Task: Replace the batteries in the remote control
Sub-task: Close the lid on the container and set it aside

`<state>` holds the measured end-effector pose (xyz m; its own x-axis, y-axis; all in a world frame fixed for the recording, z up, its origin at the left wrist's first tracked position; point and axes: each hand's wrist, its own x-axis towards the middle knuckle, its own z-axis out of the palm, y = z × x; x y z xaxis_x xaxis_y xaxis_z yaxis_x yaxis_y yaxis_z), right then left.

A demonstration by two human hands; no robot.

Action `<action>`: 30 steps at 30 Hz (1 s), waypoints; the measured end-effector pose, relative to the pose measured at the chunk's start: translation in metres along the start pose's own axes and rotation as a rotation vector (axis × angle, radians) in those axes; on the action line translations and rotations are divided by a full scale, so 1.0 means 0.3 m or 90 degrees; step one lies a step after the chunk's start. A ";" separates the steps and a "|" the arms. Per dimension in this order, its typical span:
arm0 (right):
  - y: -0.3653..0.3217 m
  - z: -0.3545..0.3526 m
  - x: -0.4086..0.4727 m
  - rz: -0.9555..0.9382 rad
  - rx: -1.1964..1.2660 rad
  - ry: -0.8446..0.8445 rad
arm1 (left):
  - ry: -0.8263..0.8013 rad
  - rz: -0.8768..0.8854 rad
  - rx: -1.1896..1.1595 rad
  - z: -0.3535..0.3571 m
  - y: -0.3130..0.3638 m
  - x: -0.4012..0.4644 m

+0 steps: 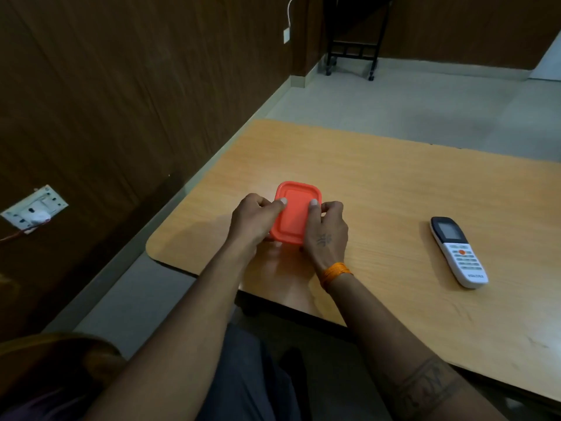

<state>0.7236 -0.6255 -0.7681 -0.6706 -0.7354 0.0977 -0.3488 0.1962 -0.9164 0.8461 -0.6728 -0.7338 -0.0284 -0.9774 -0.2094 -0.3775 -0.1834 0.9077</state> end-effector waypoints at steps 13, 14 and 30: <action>-0.158 0.261 -0.146 0.162 0.274 -0.333 | 0.043 -0.026 0.026 -0.512 -0.143 0.057; -0.172 0.293 -0.153 0.174 0.283 -0.350 | 0.052 -0.041 0.022 -0.544 -0.152 0.068; -0.170 0.494 -0.222 0.263 0.307 -0.382 | 0.171 -0.060 0.033 -0.675 -0.275 0.154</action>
<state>0.8831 -0.6826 -0.7853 -0.1772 -0.9101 -0.3745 0.2522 0.3258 -0.9112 1.0634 -0.7240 -0.7448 0.2533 -0.9501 -0.1823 -0.4136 -0.2767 0.8674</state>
